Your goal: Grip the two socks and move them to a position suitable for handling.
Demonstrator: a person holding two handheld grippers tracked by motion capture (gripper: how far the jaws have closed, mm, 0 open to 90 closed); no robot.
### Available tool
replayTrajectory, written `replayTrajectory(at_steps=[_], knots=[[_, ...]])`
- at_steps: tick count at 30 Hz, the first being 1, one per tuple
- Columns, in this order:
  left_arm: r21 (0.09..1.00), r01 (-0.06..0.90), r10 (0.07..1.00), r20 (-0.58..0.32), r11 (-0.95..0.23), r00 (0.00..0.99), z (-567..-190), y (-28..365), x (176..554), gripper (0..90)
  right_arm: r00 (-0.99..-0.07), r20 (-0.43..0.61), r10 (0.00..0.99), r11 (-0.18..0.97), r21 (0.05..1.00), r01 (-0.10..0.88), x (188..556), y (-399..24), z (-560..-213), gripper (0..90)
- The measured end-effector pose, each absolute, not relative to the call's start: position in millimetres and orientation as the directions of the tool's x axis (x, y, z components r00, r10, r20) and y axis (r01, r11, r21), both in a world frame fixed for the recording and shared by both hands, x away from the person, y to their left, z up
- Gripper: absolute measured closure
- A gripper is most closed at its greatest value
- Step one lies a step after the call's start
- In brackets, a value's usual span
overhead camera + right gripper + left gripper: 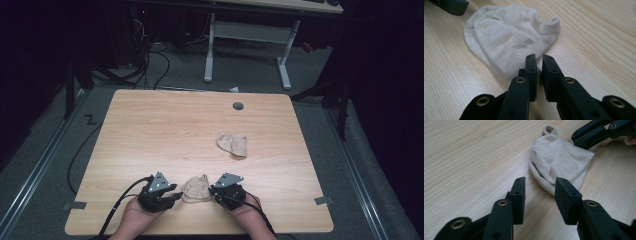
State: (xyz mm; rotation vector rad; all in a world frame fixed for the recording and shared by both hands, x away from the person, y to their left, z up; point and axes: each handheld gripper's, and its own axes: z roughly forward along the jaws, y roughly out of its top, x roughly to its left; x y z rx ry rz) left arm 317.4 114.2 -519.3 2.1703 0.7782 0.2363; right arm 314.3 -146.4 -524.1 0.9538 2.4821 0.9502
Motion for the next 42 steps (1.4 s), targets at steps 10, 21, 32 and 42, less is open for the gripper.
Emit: replayTrajectory(at_steps=[10,21,32,42], knots=[[0.746,0.450,0.601,-0.084,-0.491,0.795,-518.3,109.9,318.5,71.0,-0.726,-0.045,0.686,0.484,0.773,0.409,309.0,-127.8,-506.3,70.5],[0.751,0.448,0.614,-0.073,-0.485,0.786,-517.1,107.3,317.8,71.7,-0.754,-0.071,0.653,0.567,0.705,0.425,314.2,-104.7,-524.1,82.2],[0.746,0.419,0.603,-0.029,-0.518,0.797,-518.5,97.2,316.0,71.5,-0.716,-0.006,0.698,0.458,0.772,0.440,313.4,-121.7,-511.9,85.6],[0.754,0.408,0.592,-0.031,-0.515,0.805,-518.4,90.2,316.5,71.5,-0.707,0.020,0.707,0.419,0.794,0.441,313.4,-126.0,-508.1,85.6]])
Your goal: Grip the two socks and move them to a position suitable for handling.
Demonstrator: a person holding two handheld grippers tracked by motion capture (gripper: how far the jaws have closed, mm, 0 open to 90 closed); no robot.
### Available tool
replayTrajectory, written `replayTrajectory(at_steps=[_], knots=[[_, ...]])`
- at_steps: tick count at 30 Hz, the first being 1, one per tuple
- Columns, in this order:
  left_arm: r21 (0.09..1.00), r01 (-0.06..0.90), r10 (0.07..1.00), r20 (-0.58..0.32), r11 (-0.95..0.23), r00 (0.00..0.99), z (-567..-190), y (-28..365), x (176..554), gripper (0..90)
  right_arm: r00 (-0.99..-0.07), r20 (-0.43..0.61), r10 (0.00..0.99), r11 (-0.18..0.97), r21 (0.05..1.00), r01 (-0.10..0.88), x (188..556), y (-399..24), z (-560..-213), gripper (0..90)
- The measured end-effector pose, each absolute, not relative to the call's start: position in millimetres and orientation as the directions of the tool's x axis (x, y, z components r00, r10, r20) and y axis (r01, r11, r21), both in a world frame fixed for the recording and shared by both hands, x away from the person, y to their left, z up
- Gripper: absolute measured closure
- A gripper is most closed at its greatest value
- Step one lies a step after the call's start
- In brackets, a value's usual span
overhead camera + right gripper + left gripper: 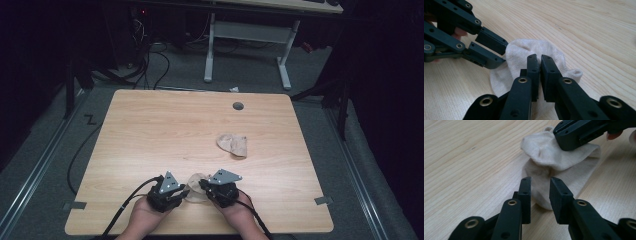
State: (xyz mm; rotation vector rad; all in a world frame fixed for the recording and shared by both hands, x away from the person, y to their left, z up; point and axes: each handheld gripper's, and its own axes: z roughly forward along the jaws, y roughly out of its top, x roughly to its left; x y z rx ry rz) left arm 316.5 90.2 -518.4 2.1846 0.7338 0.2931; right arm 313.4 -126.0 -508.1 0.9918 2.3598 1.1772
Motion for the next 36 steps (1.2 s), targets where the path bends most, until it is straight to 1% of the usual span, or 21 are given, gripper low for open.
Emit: replayTrajectory(at_steps=[5,8,11,14,15,20,23,26,30,35,36], knots=[[0.744,0.403,0.583,-0.022,-0.533,0.813,-522.7,85.5,317.4,71.6,-0.707,0.022,0.707,0.418,0.793,0.443,314.3,-126.2,-508.7,85.5],[0.733,0.401,0.576,-0.015,-0.550,0.818,-525.4,83.3,317.6,73.9,-0.705,0.019,0.709,0.420,0.792,0.443,314.0,-126.8,-508.5,85.6],[0.731,0.398,0.572,-0.013,-0.555,0.820,-526.5,81.7,317.9,78.0,-0.704,0.025,0.710,0.418,0.789,0.450,314.4,-128.1,-510.2,85.6],[0.744,0.391,0.576,-0.009,-0.543,0.817,-524.6,82.2,317.4,86.7,-0.705,0.015,0.709,0.424,0.789,0.444,314.2,-127.7,-510.1,85.6],[0.759,0.389,0.570,-0.030,-0.522,0.821,-521.8,83.0,317.4,87.4,-0.701,0.018,0.713,0.418,0.792,0.445,314.2,-128.2,-509.5,85.6],[0.769,0.359,0.548,-0.012,-0.530,0.836,-517.8,80.2,312.8,87.9,-0.691,0.030,0.722,0.395,0.803,0.447,315.2,-133.1,-506.9,85.6],[0.771,0.332,0.544,0.021,-0.543,0.839,-513.5,78.5,308.1,88.4,-0.690,0.027,0.724,0.396,0.803,0.446,315.3,-133.8,-506.8,85.6],[0.764,0.342,0.557,0.028,-0.548,0.830,-514.3,80.4,308.8,88.5,-0.685,0.027,0.728,0.393,0.802,0.450,315.4,-134.5,-506.9,85.5],[0.749,0.380,0.595,0.023,-0.543,0.804,-517.9,89.8,314.7,88.6,-0.675,0.025,0.737,0.390,0.800,0.455,315.3,-139.5,-507.6,85.4],[0.751,0.397,0.617,0.017,-0.527,0.786,-517.2,97.6,317.0,88.7,-0.651,0.023,0.758,0.379,0.798,0.469,313.7,-155.5,-508.7,85.3],[0.754,0.395,0.618,0.017,-0.524,0.786,-516.9,97.7,316.6,88.7,-0.635,0.028,0.772,0.371,0.791,0.487,313.9,-163.3,-510.1,85.0]])
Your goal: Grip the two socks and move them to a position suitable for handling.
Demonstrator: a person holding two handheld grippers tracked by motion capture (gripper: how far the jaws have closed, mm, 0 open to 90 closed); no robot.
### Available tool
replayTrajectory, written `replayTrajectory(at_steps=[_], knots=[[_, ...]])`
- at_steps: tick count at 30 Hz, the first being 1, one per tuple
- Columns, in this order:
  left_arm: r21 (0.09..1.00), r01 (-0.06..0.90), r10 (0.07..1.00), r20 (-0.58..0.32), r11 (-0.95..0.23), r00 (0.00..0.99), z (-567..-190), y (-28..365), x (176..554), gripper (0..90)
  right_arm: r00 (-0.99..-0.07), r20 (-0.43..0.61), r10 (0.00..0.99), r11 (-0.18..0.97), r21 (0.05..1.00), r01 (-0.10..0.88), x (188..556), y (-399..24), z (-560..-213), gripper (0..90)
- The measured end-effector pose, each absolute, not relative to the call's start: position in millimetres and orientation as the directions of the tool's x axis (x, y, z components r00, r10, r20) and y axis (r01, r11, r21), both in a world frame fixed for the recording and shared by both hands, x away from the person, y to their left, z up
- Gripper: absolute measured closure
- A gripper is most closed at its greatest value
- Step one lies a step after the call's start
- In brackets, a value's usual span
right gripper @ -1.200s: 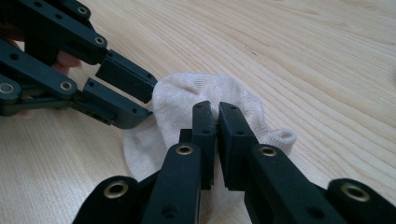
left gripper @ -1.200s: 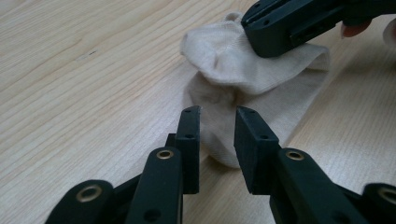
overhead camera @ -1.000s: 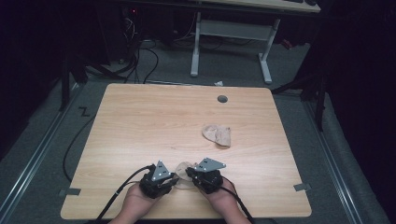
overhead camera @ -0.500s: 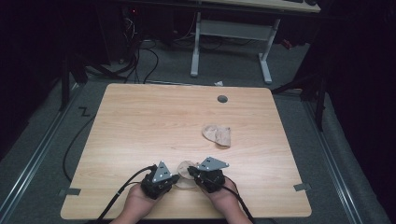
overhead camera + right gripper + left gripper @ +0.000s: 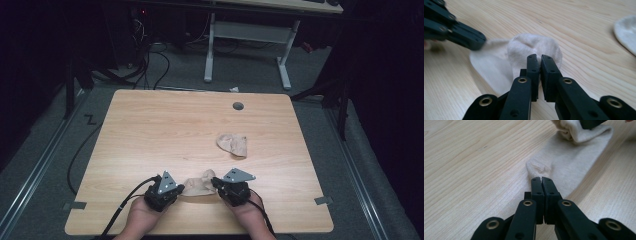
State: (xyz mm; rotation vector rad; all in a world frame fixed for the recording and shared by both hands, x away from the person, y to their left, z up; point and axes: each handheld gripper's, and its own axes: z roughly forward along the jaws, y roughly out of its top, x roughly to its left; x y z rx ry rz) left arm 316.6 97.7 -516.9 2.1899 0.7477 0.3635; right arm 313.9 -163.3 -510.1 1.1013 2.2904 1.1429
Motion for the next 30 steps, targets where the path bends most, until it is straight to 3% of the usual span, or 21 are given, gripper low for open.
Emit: replayTrajectory(at_steps=[5,9,14,21,28,29,30], knots=[[0.753,0.393,0.614,0.019,-0.529,0.789,-516.4,97.8,315.0,88.7,-0.586,-0.001,0.811,0.363,0.786,0.501,315.5,-178.3,-509.6,83.5],[0.744,0.389,0.606,0.027,-0.543,0.795,-517.1,96.8,314.0,88.5,-0.534,-0.054,0.844,0.326,0.842,0.430,309.9,-186.2,-489.9,83.5],[0.744,0.391,0.609,0.027,-0.542,0.793,-518.2,96.4,314.5,88.3,-0.560,-0.058,0.826,0.348,0.834,0.428,310.6,-182.5,-489.3,84.1],[0.726,0.415,0.619,0.017,-0.548,0.785,-520.2,99.7,316.3,88.1,-0.583,-0.027,0.812,0.406,0.744,0.531,333.0,-176.9,-517.1,84.9],[0.725,0.466,0.642,-0.043,-0.507,0.765,-524.2,101.6,307.8,87.4,-0.629,-0.009,0.777,0.447,0.711,0.542,314.8,-173.1,-524.6,84.5],[0.695,0.434,0.610,0.009,-0.573,0.792,-521.3,108.2,308.2,87.4,-0.629,-0.009,0.777,0.447,0.711,0.542,314.8,-173.1,-524.6,84.5],[0.690,0.438,0.609,0.005,-0.576,0.793,-520.9,110.6,305.2,87.2,-0.638,-0.005,0.770,0.453,0.709,0.541,310.3,-172.4,-524.2,83.9]])
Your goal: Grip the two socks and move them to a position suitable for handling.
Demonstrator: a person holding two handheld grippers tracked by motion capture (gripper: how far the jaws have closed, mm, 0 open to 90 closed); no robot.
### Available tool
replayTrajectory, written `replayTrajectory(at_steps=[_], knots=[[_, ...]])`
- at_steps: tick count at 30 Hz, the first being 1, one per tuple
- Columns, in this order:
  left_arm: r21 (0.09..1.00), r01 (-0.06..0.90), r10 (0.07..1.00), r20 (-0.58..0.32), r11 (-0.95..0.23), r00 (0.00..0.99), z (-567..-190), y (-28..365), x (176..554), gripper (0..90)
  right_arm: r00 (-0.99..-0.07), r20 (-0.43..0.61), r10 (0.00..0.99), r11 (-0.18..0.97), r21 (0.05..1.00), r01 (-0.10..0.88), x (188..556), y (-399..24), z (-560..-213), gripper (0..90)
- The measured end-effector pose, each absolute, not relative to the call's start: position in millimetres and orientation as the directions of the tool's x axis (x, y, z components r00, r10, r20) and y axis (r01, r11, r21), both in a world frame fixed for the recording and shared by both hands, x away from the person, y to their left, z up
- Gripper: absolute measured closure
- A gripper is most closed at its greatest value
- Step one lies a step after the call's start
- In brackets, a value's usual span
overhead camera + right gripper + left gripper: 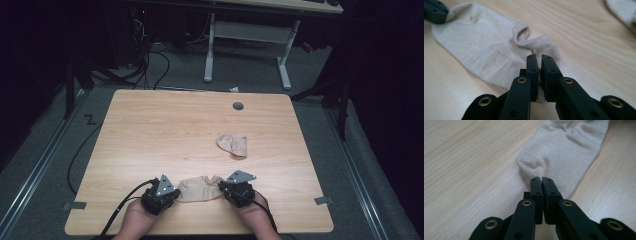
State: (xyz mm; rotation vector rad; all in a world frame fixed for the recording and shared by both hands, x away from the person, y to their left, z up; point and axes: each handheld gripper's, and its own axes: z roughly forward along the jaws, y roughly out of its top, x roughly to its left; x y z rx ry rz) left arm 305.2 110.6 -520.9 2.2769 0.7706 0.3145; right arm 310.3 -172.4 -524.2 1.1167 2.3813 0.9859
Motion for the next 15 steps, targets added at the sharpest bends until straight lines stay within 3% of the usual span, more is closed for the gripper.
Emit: replayTrajectory(at_steps=[6,11,15], knots=[[0.686,0.446,0.607,-0.008,-0.575,0.794,-515.7,115.9,297.6,79.8,-0.658,-0.021,0.752,0.464,0.727,0.507,294.4,-170.9,-519.7,78.3],[0.752,0.443,0.645,-0.032,-0.488,0.763,-509.3,127.8,304.0,61.6,-0.581,-0.030,0.813,0.396,0.761,0.514,303.1,-191.0,-514.7,72.8],[0.776,0.428,0.651,-0.029,-0.464,0.758,-506.6,137.7,311.2,57.0,-0.528,-0.073,0.846,0.387,0.766,0.513,310.1,-200.8,-513.7,72.7]])
